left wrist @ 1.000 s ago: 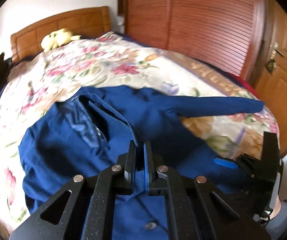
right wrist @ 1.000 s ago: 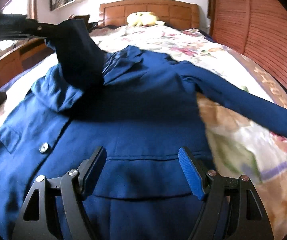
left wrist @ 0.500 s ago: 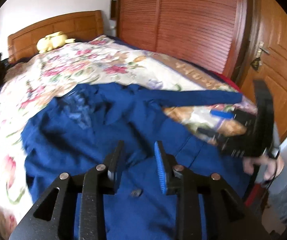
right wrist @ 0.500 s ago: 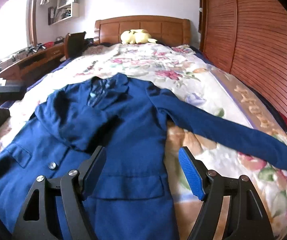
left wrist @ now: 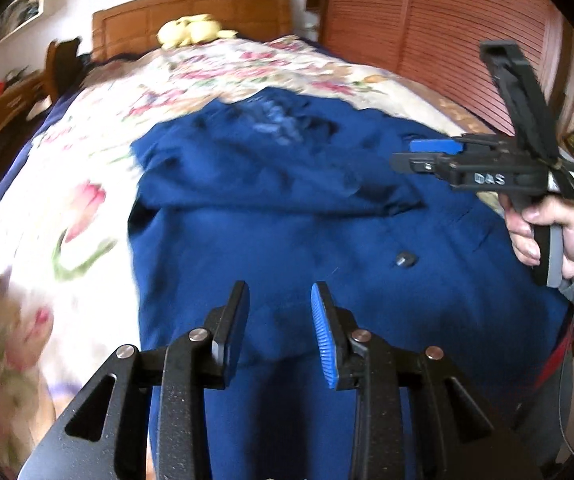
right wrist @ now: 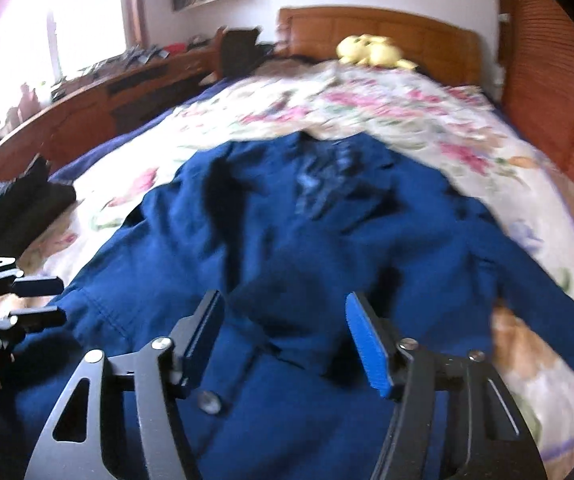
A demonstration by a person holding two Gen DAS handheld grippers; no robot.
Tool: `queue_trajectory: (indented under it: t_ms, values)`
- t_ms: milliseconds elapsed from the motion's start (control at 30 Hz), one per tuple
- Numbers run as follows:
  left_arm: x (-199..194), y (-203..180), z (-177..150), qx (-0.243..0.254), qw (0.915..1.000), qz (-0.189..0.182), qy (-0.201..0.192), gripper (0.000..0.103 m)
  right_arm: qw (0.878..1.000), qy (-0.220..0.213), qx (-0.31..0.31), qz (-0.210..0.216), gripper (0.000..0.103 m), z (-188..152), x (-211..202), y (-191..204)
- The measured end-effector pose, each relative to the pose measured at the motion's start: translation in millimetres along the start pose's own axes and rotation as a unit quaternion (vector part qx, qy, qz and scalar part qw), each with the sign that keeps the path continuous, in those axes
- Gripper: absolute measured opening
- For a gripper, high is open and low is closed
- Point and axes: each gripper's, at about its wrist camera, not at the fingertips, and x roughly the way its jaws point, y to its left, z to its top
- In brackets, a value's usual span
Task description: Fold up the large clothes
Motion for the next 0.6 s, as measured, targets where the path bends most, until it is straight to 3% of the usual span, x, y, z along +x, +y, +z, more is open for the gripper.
queue_trajectory:
  t_ms: [133, 200, 233, 267, 433, 600]
  values:
    - [4, 11, -21, -0.023, 0.9997, 0.0, 0.012, 0.033, 0.998, 0.045, -0.029, -0.014, 0.05, 9, 42, 9]
    - [5, 13, -27, -0.026, 0.9996, 0.002, 0.009, 0.033, 0.996, 0.066, -0.038, -0.04, 0.031, 10, 60, 10]
    - [5, 13, -30, -0.027, 0.9996, 0.005, 0.007, 0.033, 0.996, 0.069, -0.035, -0.048, 0.01, 11, 66, 11]
    - [6, 12, -33, -0.026, 0.9997, 0.005, 0.004, 0.033, 0.996, 0.065, -0.029, -0.05, 0.005, 13, 66, 8]
    - [11, 7, -40, -0.013, 0.9998, 0.016, -0.005, 0.033, 0.996, -0.003, 0.013, -0.084, 0.003, 10, 28, -15]
    - [12, 7, -45, -0.015, 0.9993, 0.029, -0.02, 0.033, 0.986, -0.059, 0.069, -0.137, 0.003, -8, -29, -54]
